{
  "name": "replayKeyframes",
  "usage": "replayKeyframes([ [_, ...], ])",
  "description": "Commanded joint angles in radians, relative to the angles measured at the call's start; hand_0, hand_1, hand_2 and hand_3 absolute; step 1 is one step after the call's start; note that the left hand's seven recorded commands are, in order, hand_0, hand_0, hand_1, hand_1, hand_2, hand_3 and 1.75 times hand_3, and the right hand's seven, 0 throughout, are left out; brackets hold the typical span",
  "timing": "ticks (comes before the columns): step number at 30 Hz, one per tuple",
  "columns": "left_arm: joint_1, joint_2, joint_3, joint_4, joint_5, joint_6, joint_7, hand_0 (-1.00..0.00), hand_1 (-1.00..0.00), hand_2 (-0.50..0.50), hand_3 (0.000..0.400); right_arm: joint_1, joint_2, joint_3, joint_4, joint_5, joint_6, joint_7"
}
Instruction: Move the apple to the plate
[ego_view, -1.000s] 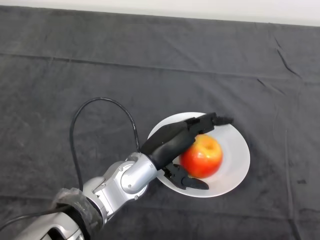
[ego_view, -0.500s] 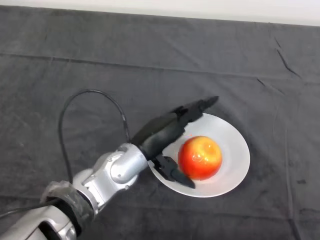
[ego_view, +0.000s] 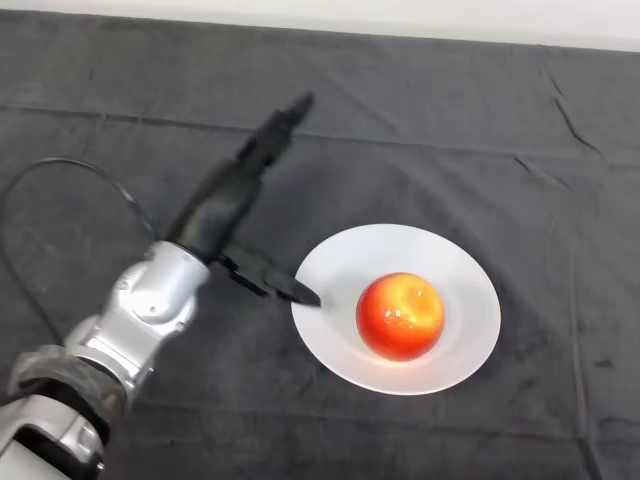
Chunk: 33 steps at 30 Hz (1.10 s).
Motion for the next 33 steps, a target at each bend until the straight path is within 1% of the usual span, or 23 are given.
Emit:
replayKeyframes([
  [1, -0.057, 0.042, 0.032, 0.015, -0.025, -0.03, 0.017, 0.0, 0.0, 0.0, 0.0, 0.113, 0.156, -0.0109, 0.081, 0.0179, 0.058, -0.0078],
  [7, -0.038, 0.088, 0.115, -0.007, -0.052, -0.051, 0.04, 0.0, 0.0, 0.0, 0.0, 0.113, 0.156, -0.011, 0.08, 0.0178, 0.058, -0.0078],
  [13, -0.009, 0.136, 0.197, -0.013, -0.078, -0.084, 0.053, 0.0, 0.0, 0.0, 0.0, 0.113, 0.156, -0.011, 0.08, 0.0177, 0.059, -0.0078],
  [24, 0.022, 0.207, 0.333, 0.044, -0.111, -0.132, 0.076, 0.0, 0.0, 0.0, 0.0, 0.113, 0.156, -0.0112, 0.081, 0.0175, 0.058, -0.0079],
  [33, 0.054, 0.245, 0.418, 0.093, -0.115, -0.167, 0.112, 0.0, 0.0, 0.0, 0.0, 0.113, 0.156, -0.0116, 0.081, 0.017, 0.058, -0.0079],
])
